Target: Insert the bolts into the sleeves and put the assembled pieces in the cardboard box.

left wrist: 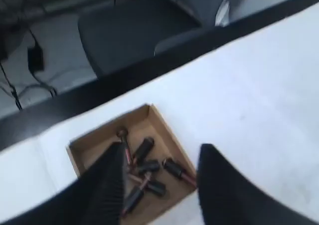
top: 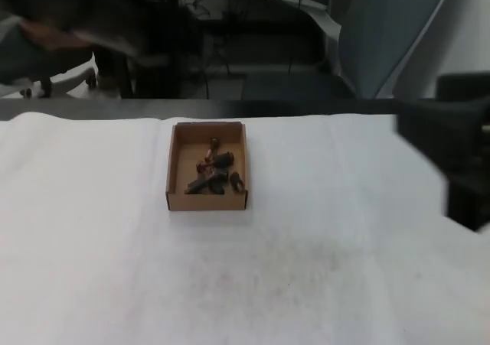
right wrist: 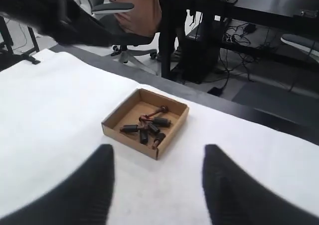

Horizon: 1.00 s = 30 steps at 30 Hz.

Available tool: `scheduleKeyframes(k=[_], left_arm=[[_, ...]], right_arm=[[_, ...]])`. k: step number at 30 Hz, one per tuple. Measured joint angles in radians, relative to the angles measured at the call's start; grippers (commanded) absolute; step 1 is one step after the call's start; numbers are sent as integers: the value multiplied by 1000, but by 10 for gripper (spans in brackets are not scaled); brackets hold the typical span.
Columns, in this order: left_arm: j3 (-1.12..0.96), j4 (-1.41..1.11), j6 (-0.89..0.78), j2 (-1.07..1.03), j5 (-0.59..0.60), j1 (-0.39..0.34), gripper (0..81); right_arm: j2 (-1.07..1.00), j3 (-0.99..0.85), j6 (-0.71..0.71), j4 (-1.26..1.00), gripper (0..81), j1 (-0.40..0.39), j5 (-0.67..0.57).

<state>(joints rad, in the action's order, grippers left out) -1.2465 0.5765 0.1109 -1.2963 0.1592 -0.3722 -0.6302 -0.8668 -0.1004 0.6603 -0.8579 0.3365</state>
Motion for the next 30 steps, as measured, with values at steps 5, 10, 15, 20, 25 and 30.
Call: scheduleKeyframes(k=[5, 10, 15, 20, 25, 30], left_arm=[[144, 9, 35, 387, -6, 0, 17], [293, 23, 40, 752, -104, 0, 17], [406, 102, 40, 1081, -249, 0, 17], [527, 177, -22, 1291, -297, 0, 17], [658, 198, -37, 1308, -322, 0, 17], [730, 205, -69, 1306, -376, 0, 17]], right_arm=[[167, 0, -34, 165, 6, 0, 60], [373, -2, -86, 293, 6, 0, 150], [475, 30, 34, 380, 6, 0, 266], [459, 224, 207, 242, 6, 0, 252], [392, 493, 260, -97, 6, 0, 261], [373, 691, 156, -276, 6, 29, 298]])
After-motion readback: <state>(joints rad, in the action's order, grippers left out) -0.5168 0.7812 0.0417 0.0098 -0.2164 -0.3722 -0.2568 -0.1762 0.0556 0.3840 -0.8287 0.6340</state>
